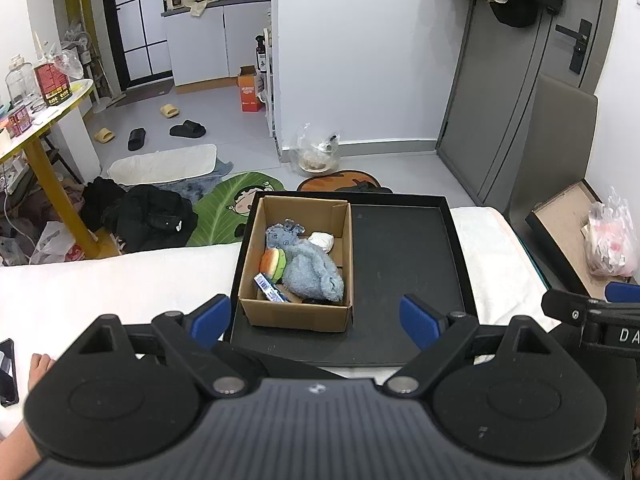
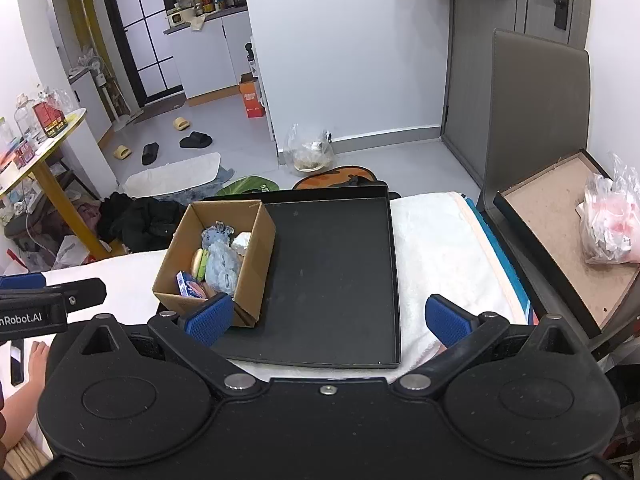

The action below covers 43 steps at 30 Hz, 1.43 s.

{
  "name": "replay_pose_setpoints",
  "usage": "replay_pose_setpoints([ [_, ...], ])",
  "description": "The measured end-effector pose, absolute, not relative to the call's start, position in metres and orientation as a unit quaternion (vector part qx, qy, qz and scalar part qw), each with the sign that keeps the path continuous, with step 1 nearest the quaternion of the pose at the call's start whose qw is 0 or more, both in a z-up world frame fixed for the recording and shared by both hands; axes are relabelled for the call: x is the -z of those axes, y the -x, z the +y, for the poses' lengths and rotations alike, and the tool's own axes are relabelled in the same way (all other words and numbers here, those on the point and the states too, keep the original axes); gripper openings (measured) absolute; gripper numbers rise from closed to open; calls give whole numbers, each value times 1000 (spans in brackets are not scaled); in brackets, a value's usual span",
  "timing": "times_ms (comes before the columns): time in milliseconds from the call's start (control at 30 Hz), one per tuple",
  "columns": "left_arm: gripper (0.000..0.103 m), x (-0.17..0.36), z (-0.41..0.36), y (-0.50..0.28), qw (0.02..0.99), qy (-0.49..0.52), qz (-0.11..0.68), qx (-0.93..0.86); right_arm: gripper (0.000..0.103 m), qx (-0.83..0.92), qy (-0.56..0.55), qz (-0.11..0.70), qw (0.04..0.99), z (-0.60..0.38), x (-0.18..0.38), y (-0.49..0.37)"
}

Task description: Organize soft objects

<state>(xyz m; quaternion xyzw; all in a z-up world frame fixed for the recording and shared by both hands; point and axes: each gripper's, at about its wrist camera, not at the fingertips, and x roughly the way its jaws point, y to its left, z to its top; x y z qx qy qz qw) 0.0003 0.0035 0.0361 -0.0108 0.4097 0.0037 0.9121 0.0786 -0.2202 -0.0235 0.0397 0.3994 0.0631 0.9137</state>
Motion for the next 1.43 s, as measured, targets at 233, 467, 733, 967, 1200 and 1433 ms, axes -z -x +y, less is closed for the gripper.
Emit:
replay_pose_setpoints([
  [233, 91, -38, 4, 0, 912, 9, 410, -7, 103, -60, -41, 402, 913, -219, 22, -80],
  [467, 91, -38, 4, 0, 912, 9, 409, -5, 103, -60, -41, 402, 913, -219, 22, -80],
  [733, 91, -39, 2, -1, 913, 8, 409, -1, 103, -61, -40, 404, 912, -219, 24, -80],
  [967, 91, -37, 1, -2, 913, 5, 409, 4, 103, -62, -37, 404, 912, -219, 24, -80],
  [1200, 91, -34, -2, -1, 913, 1, 407, 11, 103, -69, -35, 406, 911, -218, 24, -82],
  [1433, 91, -32, -2, -4, 912, 1, 410, 17, 103, -76, -36, 406, 910, -219, 23, -81],
])
